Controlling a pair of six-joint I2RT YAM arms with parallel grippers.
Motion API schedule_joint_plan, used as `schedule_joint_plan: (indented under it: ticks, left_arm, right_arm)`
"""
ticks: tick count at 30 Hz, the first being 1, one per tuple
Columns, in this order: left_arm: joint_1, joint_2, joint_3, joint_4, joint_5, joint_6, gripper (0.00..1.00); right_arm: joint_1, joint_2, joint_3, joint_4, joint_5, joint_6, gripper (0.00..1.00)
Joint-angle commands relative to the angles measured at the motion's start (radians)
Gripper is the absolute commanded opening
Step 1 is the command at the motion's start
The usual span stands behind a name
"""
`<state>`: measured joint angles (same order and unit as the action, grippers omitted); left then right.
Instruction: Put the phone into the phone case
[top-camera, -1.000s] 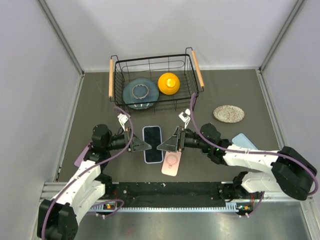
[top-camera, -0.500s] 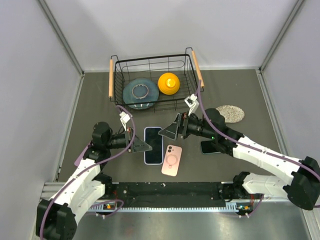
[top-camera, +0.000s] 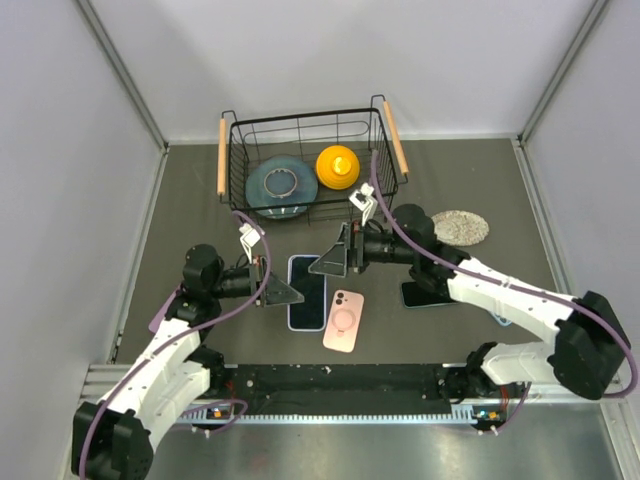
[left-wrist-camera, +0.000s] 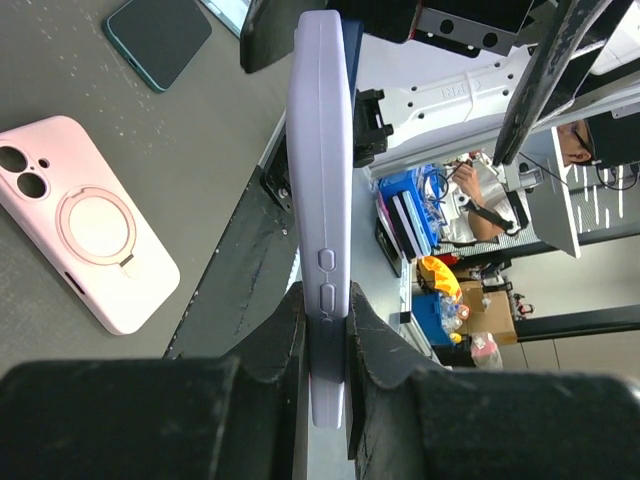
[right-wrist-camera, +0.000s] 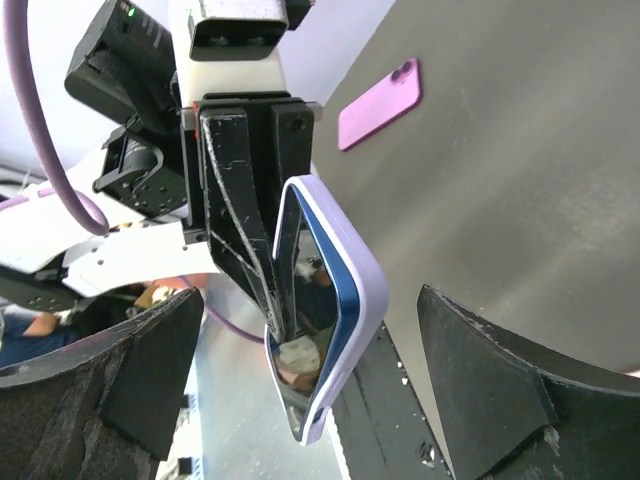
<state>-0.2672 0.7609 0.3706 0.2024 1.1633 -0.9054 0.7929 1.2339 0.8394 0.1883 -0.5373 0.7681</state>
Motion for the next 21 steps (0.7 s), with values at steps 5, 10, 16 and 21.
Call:
schedule_joint_plan:
  ticks: [5,10,16,21]
  left_arm:
    - [-0.003,-0.009,0.028,0.098,0.009,-0.033,0.0]
    - [-0.003,0.034,0.077,-0.16,-0.071,0.103,0.0]
    - [-0.003,0.152,0.116,-0.348,-0.166,0.229,0.0]
    - [-0.001,0.241,0.14,-0.468,-0.218,0.278,0.0]
  right_arm:
    - [-0.015,0.053,0.03,0.191,-0.153,0.071,0.74]
    - [-0.032,0.049,0.0,0.267,-0.145,0.114,0.38]
    - [-0.032,0.049,0.012,0.255,-0.128,0.079,0.0]
    - [-0.032,0.045,0.029,0.264,-0.159,-0.027,0.0]
